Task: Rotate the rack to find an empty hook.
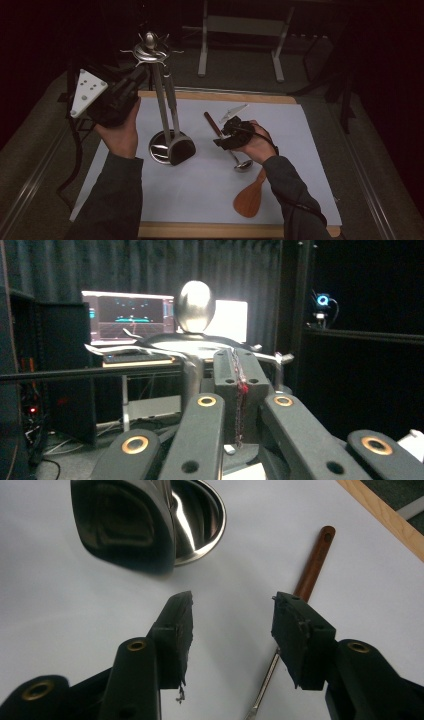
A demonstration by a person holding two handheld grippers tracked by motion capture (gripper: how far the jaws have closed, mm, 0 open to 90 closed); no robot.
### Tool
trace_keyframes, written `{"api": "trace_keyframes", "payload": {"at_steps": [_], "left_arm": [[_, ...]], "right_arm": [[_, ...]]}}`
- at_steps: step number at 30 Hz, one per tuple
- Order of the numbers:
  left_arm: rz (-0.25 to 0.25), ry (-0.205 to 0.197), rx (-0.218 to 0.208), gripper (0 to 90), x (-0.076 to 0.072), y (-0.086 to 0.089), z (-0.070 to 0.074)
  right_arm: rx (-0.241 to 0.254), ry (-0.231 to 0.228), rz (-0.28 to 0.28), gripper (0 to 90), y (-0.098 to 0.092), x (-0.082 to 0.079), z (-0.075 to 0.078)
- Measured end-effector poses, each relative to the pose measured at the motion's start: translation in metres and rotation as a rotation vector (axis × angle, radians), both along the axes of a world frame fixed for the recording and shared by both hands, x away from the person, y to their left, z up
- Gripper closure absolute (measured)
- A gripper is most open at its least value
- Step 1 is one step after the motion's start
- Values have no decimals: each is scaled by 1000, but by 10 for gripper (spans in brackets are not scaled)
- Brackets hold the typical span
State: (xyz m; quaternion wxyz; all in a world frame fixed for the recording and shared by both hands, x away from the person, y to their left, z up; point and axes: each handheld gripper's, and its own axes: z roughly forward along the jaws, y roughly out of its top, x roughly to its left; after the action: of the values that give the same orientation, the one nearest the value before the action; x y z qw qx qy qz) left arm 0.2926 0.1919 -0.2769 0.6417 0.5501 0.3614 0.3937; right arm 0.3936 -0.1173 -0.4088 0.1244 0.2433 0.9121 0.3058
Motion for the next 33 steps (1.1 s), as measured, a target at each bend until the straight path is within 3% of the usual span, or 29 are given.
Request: {"api": "trace_keyframes", "payload": {"at_steps": [10,16,25,33], "left_arm": [[35,2,-11,900,3,7,2],[68,2,-43,900,6,18,3],[94,43,-72,900,22,34,6],[102,72,-68,900,35,39,10]], "right_arm": [[9,-1,-9,501,-3,-1,0],[9,-1,-11,500,-6,-1,-1],[7,5,-13,501,-5,0,-1],[5,4,-12,501,-5,1,-1]]}}
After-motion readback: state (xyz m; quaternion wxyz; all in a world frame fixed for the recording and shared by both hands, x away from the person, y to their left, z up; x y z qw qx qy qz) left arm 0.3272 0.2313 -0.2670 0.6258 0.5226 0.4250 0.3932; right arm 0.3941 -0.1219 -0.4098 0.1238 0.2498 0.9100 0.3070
